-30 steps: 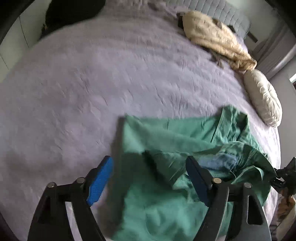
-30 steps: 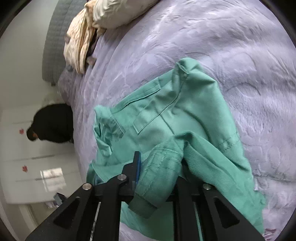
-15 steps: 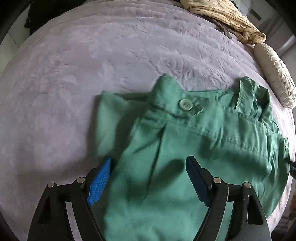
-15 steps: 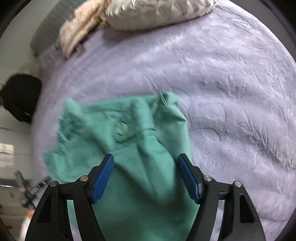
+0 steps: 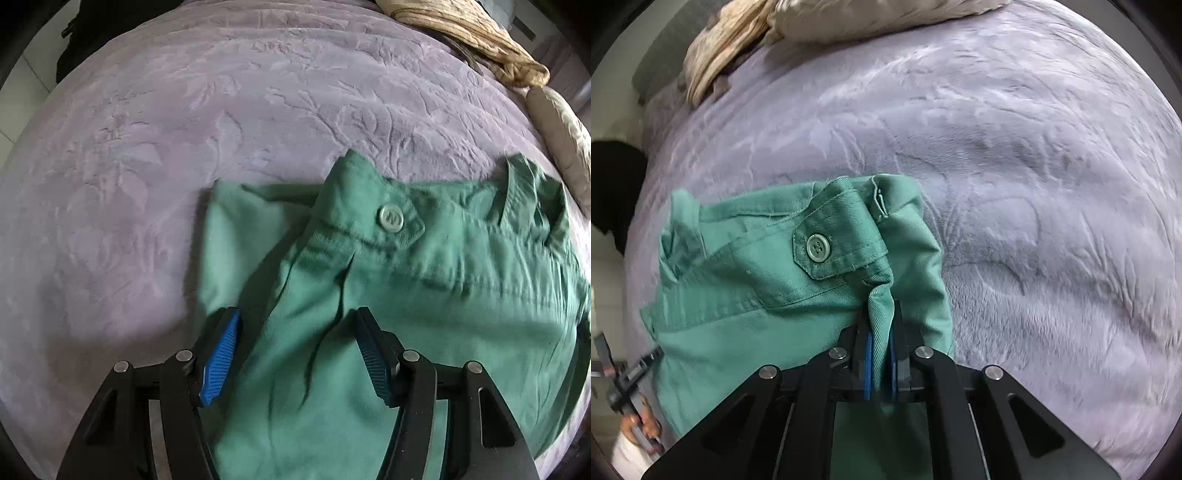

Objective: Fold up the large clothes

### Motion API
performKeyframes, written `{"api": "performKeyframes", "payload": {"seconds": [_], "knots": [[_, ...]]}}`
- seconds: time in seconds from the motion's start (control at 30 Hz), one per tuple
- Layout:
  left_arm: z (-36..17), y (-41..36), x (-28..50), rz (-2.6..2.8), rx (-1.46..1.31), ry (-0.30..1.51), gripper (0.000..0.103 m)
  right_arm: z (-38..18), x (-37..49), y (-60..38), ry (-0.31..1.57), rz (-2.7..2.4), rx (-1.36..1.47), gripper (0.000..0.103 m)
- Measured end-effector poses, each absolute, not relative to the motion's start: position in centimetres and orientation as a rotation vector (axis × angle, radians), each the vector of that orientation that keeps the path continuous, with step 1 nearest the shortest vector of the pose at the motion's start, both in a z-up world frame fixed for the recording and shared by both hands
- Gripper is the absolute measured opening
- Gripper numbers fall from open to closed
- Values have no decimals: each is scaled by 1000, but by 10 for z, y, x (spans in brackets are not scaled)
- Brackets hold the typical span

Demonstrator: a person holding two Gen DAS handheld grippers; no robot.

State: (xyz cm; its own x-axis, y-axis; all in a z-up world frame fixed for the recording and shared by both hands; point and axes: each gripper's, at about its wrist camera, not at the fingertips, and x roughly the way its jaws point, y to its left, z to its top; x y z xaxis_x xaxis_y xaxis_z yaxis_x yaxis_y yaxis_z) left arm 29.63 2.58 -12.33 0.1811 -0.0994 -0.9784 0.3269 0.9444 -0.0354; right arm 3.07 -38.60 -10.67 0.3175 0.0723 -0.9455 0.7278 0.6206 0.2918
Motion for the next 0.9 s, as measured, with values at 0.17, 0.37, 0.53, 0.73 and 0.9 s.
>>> {"api": "performKeyframes", "payload": {"seconds": [0.17,0.37,0.53,0.73,0.9], "knots": [[-113,46,279,-338,199,1385,64,-74,8,-369,1174,-495,780,58],[-110,68,256,-359,186,1423,64,-47,-31,-320,1124,-440,856,67],[-108,91,231,-372,170,1438,64,-52,-42,-273,1140,-366,937,67],[-101,124,193,-392,143,1453,64,-77,-49,-219,1188,-256,1105,67],[-101,163,170,-398,80,1482,64,-103,-48,-186,1184,-214,1260,72]]}}
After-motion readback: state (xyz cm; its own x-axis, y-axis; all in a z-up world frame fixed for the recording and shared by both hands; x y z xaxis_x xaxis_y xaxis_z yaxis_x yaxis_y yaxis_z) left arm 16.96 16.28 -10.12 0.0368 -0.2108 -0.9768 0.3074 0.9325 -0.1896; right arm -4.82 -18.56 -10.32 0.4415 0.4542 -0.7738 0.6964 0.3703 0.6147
